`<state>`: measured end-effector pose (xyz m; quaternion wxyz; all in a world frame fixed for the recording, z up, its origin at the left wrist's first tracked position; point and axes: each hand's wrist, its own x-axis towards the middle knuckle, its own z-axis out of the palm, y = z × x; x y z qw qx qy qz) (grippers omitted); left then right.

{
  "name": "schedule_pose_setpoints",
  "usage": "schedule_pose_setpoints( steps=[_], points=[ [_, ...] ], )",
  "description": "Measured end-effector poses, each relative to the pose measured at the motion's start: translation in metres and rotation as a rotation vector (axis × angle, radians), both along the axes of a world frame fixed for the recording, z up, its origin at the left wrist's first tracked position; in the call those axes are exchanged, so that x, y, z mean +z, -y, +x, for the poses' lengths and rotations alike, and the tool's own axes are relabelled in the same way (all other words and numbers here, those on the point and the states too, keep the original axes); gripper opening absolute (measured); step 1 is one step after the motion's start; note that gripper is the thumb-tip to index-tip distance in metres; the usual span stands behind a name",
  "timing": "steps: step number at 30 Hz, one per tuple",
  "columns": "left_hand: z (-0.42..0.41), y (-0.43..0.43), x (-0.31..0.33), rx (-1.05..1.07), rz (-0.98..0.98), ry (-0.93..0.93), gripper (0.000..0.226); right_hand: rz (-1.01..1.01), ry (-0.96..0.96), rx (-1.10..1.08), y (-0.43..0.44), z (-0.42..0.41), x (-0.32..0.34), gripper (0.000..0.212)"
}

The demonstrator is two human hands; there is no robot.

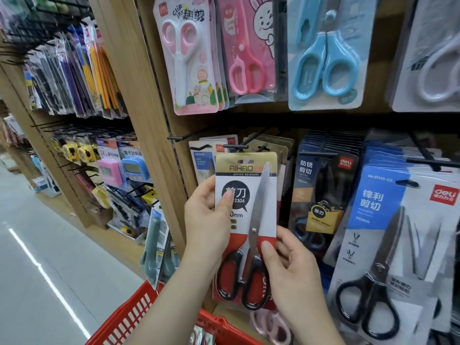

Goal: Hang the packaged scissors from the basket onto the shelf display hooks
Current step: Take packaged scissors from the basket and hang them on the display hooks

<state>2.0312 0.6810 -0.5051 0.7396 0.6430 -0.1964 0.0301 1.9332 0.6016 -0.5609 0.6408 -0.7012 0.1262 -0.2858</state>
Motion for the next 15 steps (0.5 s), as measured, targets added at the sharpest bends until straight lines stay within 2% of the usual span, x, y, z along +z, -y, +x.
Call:
schedule_pose_setpoints(
  steps=[6, 15],
  points=[
    [0.0047, 0.0057, 0.0084, -0.031, 0.040, -0.026, 0.024, 0.040, 0.025, -0.020, -0.0004, 0.0002, 0.0038, 0.035],
    [0.0082, 0.0050, 0.0106, -0.051, 0.051, -0.052, 0.010, 0.103, 0.078, -0.069, -0.0003, 0.0022, 0.0042, 0.019]
  ],
)
